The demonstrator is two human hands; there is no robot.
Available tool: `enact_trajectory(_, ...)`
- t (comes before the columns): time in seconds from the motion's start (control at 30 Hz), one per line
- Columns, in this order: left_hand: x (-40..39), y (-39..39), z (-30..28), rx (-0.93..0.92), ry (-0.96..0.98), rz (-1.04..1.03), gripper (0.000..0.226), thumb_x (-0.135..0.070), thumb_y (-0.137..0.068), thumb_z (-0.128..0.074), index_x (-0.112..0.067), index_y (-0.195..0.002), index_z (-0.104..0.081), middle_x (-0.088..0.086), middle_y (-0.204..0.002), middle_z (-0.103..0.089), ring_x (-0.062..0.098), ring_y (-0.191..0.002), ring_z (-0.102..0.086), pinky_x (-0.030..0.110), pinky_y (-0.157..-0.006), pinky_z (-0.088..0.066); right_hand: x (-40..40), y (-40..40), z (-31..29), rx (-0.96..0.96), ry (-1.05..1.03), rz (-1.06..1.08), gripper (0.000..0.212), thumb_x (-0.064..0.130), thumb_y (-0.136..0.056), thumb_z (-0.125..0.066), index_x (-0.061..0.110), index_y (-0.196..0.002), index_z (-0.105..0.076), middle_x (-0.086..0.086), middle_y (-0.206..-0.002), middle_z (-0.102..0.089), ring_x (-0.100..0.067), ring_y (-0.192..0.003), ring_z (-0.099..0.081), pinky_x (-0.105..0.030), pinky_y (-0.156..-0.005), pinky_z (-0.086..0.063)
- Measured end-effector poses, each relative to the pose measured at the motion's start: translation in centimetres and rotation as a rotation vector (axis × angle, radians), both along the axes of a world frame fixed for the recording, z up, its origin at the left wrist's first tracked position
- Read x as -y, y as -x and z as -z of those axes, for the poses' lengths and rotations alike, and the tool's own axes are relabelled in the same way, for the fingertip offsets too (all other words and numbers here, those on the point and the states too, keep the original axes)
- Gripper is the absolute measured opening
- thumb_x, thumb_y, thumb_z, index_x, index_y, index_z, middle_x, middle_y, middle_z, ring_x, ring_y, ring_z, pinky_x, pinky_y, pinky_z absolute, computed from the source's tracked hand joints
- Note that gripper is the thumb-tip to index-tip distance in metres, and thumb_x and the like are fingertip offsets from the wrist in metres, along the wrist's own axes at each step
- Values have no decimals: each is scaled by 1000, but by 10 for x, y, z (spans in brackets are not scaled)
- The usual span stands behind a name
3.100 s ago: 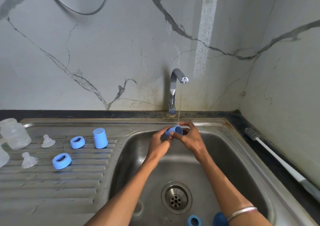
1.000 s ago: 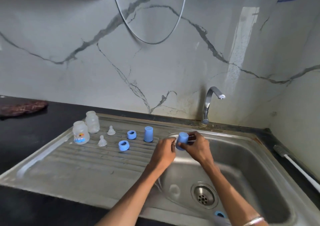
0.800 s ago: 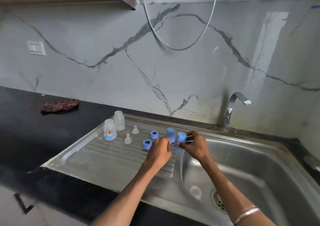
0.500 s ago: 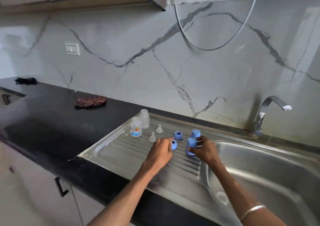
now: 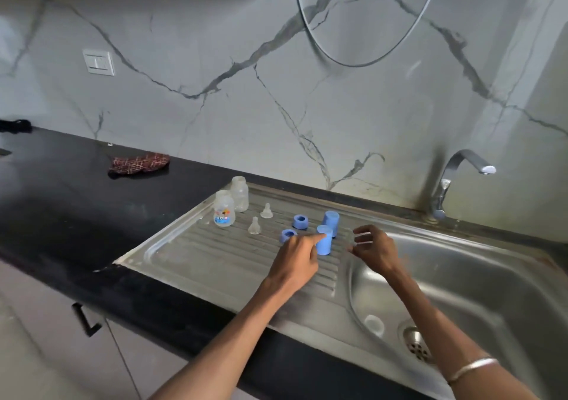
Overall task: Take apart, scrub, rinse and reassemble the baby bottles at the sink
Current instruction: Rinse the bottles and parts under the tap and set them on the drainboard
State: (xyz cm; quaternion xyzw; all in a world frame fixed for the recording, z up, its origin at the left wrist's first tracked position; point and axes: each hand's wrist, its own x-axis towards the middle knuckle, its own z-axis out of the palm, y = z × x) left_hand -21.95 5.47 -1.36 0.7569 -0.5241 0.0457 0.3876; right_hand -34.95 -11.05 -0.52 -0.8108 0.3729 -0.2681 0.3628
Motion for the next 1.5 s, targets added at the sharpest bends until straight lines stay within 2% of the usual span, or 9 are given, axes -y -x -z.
enact_trajectory(0.1,16,28,0,-17,-40,40,46,0,-86,-47,-21,-121,-71,10,-93,-74,28,-83,-65,38,-78,-54,15,42,4,-106,59,-28,22,2,-79,-78,22,-84,-70,2,-80,-73,-16,-78,-72,-9,-60,-47)
enact_trajectory(0.17,27,46,1,-35,-60,71,43,-5,-89,-49,-23,-121,-71,7,-100,-75,26,-90,-68,36,-80,-56,20,65,13,-222,17,-122,27,0,-79,-77,26,-81,-70,3,-76,-74,-14,-74,-72,-17,-63,-53)
enact_trajectory(0.3,57,84,4,-30,-126,163,38,-5,-89,-51,-18,-115,-74,5,-111,-75,23,-103,-69,34,-90,-55,19,96,31,-480,-147,-317,26,1,-77,-80,22,-90,-72,0,-83,-76,-14,-68,-67,-30,-73,-60)
enact_trajectory(0.53,97,107,5,-28,-159,185,38,-4,-92,-50,-17,-120,-72,-3,-120,-72,10,-115,-64,27,-102,-49,16,98,49,-710,-134,-494,66,21,-67,-92,39,-122,-61,11,-105,-63,-6,-85,-64,-34,-93,-56)
enact_trajectory(0.67,111,108,6,-49,-166,189,36,-2,-92,-52,-15,-118,-73,-2,-118,-73,9,-114,-65,25,-103,-48,19,91,54,-699,-124,-549,54,28,-66,-92,48,-108,-66,10,-111,-65,-17,-97,-70,-35,-92,-57)
enact_trajectory(0.93,124,106,22,-46,-214,155,36,-1,-91,-52,-15,-114,-75,-3,-115,-74,10,-110,-66,24,-100,-49,35,96,46,-462,-179,-436,33,28,-70,-90,29,-95,-70,5,-104,-71,-18,-91,-70,-31,-81,-59)
enact_trajectory(1.03,131,104,23,-67,-240,135,37,-2,-90,-55,-18,-118,-73,-4,-117,-73,11,-111,-66,29,-99,-52,52,103,37,-394,-184,-328,44,34,-72,-88,18,-109,-72,10,-104,-69,-14,-73,-70,-28,-76,-57)
enact_trajectory(1.27,161,111,27,-178,-250,87,34,-11,-90,-60,-28,-116,-72,-11,-112,-72,10,-103,-67,25,-81,-53,93,137,26,-12,-346,-78,33,20,-81,-81,10,-111,-71,-6,-106,-73,-17,-93,-70,-27,-77,-60)
enact_trajectory(1.5,210,135,36,-306,-275,164,38,-24,-99,-59,-14,-136,-59,3,-134,-63,18,-123,-58,17,-96,-38,137,166,35,290,-373,147,31,24,-85,-77,12,-113,-70,-4,-103,-75,-15,-92,-73,-26,-78,-60)
